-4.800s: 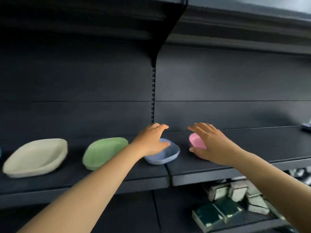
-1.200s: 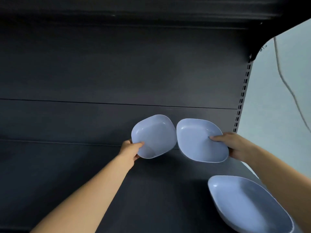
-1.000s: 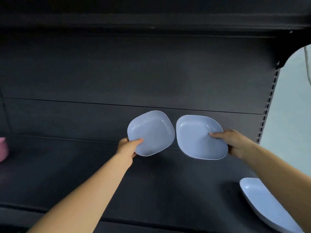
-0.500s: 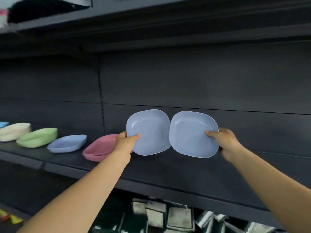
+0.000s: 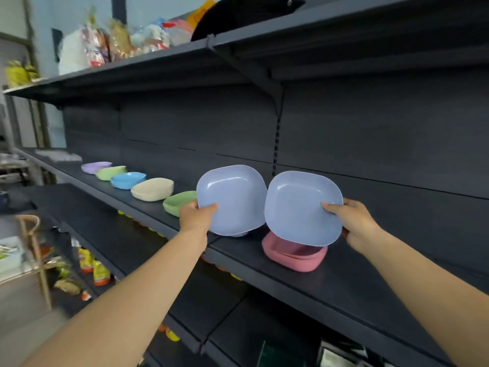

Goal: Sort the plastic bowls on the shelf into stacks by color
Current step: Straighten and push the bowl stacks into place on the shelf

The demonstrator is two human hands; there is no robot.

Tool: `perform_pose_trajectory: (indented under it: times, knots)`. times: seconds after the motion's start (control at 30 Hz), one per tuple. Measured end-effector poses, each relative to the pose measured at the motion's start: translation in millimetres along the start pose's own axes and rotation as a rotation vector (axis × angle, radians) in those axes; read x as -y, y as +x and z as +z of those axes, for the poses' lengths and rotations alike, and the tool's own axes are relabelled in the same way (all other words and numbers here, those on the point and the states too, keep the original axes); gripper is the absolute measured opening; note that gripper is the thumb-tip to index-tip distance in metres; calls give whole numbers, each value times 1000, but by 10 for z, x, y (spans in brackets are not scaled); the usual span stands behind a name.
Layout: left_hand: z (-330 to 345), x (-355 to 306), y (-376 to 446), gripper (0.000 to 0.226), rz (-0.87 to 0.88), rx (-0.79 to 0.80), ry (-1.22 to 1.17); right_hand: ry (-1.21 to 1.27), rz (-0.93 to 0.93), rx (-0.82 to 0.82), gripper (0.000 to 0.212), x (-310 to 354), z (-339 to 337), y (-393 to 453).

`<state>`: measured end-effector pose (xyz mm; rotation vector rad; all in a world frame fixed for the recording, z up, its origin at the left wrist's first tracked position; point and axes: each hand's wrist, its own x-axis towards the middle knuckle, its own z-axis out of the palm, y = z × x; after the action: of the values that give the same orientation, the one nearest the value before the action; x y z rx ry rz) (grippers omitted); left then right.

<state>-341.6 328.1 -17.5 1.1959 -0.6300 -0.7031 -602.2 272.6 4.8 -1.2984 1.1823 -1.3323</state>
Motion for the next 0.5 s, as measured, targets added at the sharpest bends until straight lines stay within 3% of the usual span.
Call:
perform_pose_trajectory:
  times: [0.27, 0.5]
  knots:
    - [-309, -23, 1213, 9, -14, -101, 22, 60, 59, 72, 19, -214, 1112, 774]
    - [-329, 78, 2094, 14, -43, -161, 22, 98, 164, -17, 12, -580, 1741, 1320]
